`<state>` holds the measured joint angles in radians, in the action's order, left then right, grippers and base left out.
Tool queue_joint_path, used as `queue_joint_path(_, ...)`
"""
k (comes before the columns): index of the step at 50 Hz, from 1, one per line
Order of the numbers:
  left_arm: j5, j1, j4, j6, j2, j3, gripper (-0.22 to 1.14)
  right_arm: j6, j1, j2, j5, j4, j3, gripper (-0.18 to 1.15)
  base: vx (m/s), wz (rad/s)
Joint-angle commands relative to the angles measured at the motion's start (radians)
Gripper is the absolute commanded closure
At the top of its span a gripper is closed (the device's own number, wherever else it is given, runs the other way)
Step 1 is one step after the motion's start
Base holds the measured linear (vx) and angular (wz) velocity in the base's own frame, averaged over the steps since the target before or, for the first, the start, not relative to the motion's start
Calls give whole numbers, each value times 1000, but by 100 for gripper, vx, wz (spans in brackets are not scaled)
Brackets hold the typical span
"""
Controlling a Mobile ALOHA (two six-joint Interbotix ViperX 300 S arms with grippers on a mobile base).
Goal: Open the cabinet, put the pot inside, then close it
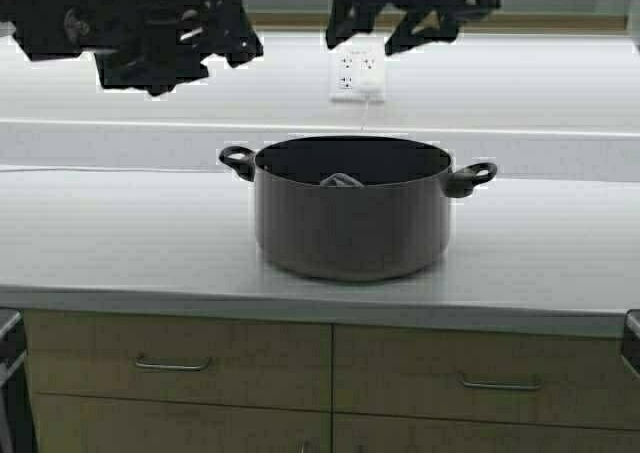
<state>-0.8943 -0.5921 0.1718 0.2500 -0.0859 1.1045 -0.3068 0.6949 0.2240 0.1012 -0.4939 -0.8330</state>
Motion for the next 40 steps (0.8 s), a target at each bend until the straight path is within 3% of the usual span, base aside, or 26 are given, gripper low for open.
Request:
queue_joint_path(1,-106,-2,-5,15,46,40,-7,58,31,-77,129,-3,-21,-3,0,0)
queue_joint_path(11,-296,-2,-2,89,166,89,-7,212,41,-130,368,38,-118,-3,0,0)
queue_joint_path(22,-555,48,-3,296,379,98,-7,397,41,-143,620,58,-255,-3,0,0)
queue_joint_path(40,-811,127,-3,664,718,-34,-7,781,37,-390,1112,71,-393,-3,0,0)
